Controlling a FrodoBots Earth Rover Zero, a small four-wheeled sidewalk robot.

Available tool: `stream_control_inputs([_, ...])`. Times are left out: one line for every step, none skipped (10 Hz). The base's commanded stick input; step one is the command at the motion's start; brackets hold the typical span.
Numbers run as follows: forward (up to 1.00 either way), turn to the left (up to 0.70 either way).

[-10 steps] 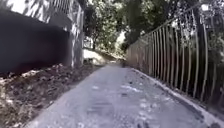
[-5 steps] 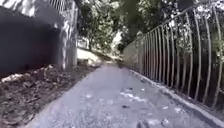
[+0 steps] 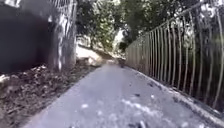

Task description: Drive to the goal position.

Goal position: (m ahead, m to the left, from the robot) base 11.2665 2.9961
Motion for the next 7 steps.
stream_control_inputs([0.5,-0.3])
stream_control_inputs([0.5,-0.48])
stream_control_inputs([0.5,-0.5])
stream_control_inputs([0.5,-0.34])
stream_control_inputs([0.5,0.07])
stream_control_inputs([0.5,0.13])
stream_control_inputs([0.5,0.09])
